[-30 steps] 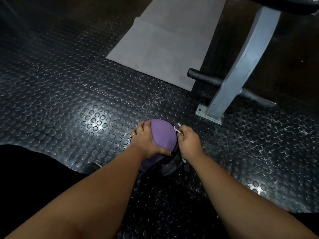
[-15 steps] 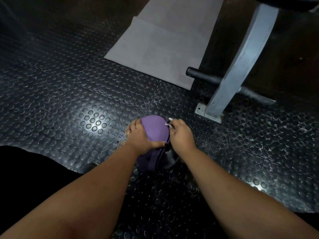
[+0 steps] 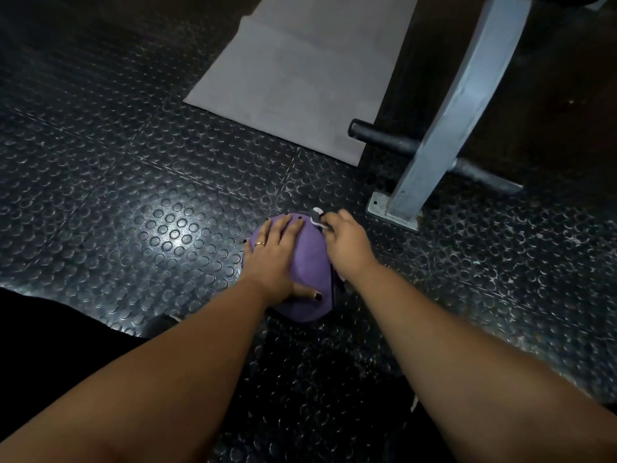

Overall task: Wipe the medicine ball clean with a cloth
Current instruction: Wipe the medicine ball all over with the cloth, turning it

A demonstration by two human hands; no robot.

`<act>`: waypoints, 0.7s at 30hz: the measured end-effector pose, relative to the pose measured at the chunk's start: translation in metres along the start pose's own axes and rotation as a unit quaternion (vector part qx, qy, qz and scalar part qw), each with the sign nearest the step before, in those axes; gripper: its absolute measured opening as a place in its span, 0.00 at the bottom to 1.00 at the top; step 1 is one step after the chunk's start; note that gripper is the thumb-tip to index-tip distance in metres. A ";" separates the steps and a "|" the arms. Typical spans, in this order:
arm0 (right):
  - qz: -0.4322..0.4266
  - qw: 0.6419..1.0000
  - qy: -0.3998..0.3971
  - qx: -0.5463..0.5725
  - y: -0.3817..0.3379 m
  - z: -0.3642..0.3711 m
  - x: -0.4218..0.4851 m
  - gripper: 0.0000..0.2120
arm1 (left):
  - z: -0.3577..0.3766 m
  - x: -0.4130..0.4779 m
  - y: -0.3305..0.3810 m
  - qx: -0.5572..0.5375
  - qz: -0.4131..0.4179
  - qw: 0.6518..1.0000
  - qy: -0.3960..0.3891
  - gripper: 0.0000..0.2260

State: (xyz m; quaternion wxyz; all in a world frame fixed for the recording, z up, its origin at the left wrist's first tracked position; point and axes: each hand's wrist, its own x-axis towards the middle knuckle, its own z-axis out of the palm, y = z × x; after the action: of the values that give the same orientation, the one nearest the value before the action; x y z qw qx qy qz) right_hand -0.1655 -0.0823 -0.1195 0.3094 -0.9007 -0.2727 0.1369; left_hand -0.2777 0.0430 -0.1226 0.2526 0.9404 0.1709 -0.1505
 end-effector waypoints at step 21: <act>0.296 0.929 0.141 0.172 0.062 -0.011 -0.091 0.13 | -0.031 -0.005 -0.003 -0.017 -0.156 0.985 -0.065 0.67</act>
State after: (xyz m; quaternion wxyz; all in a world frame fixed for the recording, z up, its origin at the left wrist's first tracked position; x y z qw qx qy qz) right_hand -0.2092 -0.1809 -0.1430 0.4404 -0.8833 0.0809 0.1390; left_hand -0.2773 0.0608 -0.0960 0.2526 0.8860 0.3015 -0.2457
